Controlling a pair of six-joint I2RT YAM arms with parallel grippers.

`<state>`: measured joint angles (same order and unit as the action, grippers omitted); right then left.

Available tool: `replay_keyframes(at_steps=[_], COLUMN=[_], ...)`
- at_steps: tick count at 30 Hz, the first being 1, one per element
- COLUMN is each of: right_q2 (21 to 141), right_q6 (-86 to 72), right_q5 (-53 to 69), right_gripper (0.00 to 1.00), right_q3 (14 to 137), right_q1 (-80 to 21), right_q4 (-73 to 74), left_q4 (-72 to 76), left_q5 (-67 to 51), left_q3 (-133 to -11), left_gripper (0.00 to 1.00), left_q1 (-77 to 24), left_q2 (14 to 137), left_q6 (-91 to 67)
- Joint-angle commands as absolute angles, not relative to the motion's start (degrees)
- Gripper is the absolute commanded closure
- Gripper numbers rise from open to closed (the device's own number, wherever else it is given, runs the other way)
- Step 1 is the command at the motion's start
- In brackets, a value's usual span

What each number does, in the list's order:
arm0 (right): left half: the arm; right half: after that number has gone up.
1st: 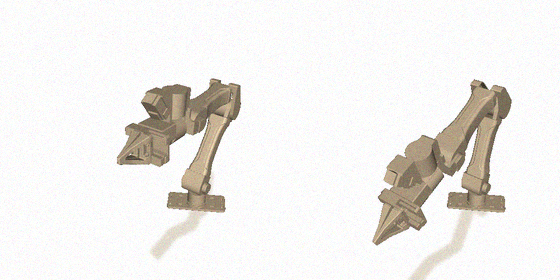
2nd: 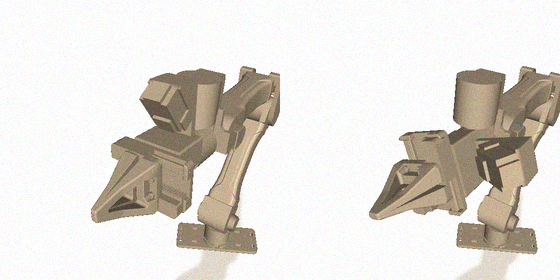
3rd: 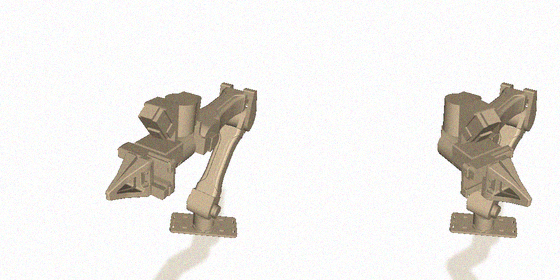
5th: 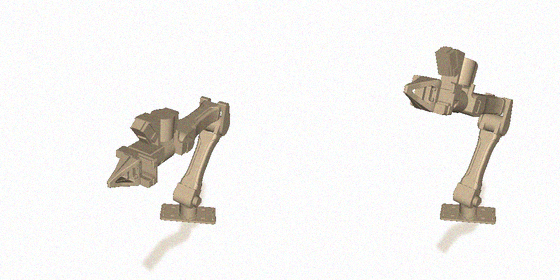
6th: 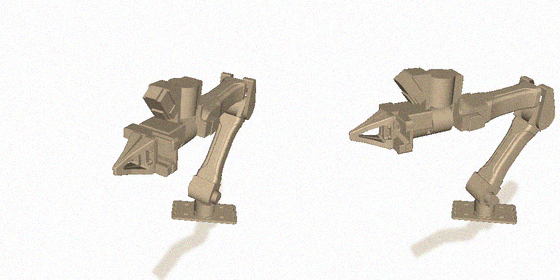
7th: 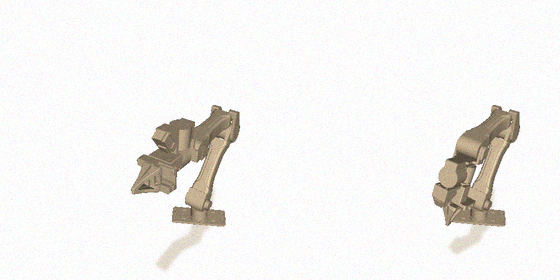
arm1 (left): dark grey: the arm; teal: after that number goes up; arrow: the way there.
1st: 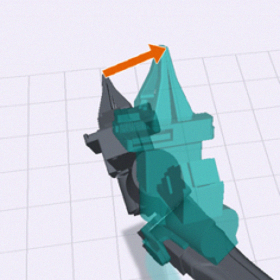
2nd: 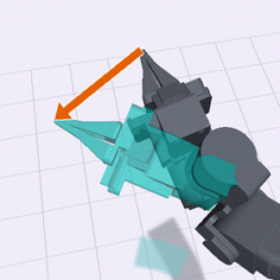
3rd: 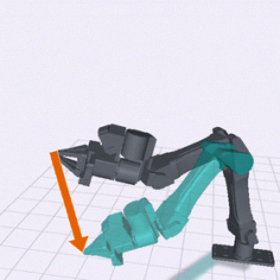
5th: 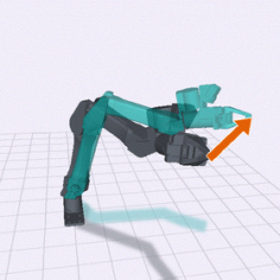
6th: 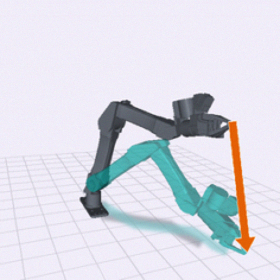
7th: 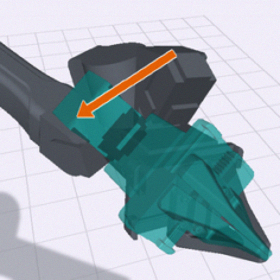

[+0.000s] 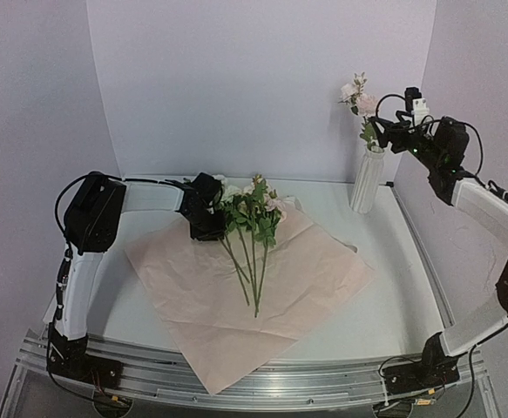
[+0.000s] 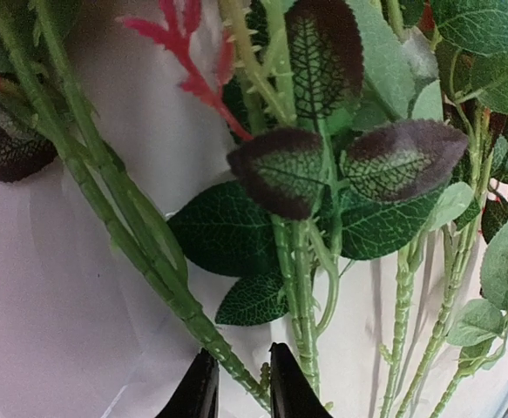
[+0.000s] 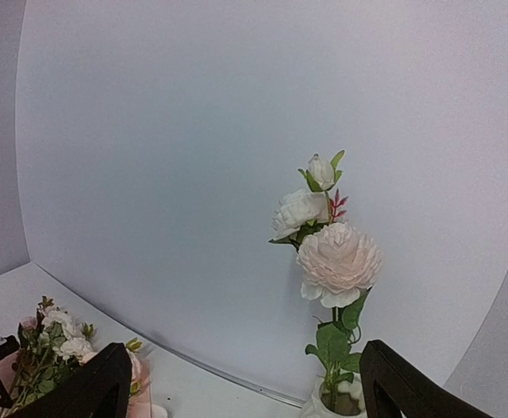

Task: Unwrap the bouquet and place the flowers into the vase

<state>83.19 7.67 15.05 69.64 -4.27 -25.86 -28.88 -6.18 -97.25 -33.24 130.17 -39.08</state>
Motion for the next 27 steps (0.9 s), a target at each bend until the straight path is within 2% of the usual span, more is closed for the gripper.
replay_keyframes(at_steps=[1,2,3,7,14,18,20,24,27], right_q2=[79.67,79.29,79.01,77.71,76.29,79.37,82.16,89.27,95.63], right_q6=[6.55,6.14,5.53,4.15,2.95,-2.19,-6.34,-18.97,-21.18], right_q5=[15.57,15.6,15.83,17.38,18.83,18.04,17.15,18.82,22.49], right_gripper=[0.09,0.09,0.09,0.09,0.1,0.1,0.06,0.04,0.04], right_q3=[68.63,68.41,68.32,68.99,69.51,74.17,77.71,82.35,87.87], right_q1=[-4.3,-4.3,-4.3,-4.75,-8.29,-14.15,-17.78,-25.67,-32.44], right_q4=[-26.63,-26.54,-26.41,-23.39,-16.58,-8.0,-3.38,-3.96,-7.37], left_q4=[-28.92,-29.0,-29.27,-31.67,-29.69,-23.53,-19.15,-6.87,-1.71], left_q5=[-5.96,-6.01,-5.95,-7.38,-15.04,-17.76,-18.84,-22.11,-24.15], left_q3=[-96.56,-96.45,-96.42,-97.06,-94.32,-89.1,-86.17,-77.42,-74.6], left_gripper=[0.9,0.98,1.0,1.0,1.0,1.0,1.0,1.0,1.0], left_q1=[-31.93,-31.73,-31.51,-29.6,-28.25,-28.33,-28.7,-30.9,-32.68], left_q2=[132.07,131.96,131.73,128.09,113.56,105.24,100.61,90.98,88.06], left_q6=[-38.97,-39.01,-39.19,-39.42,-32.67,-27.92,-24.18,-14.59,-12.88])
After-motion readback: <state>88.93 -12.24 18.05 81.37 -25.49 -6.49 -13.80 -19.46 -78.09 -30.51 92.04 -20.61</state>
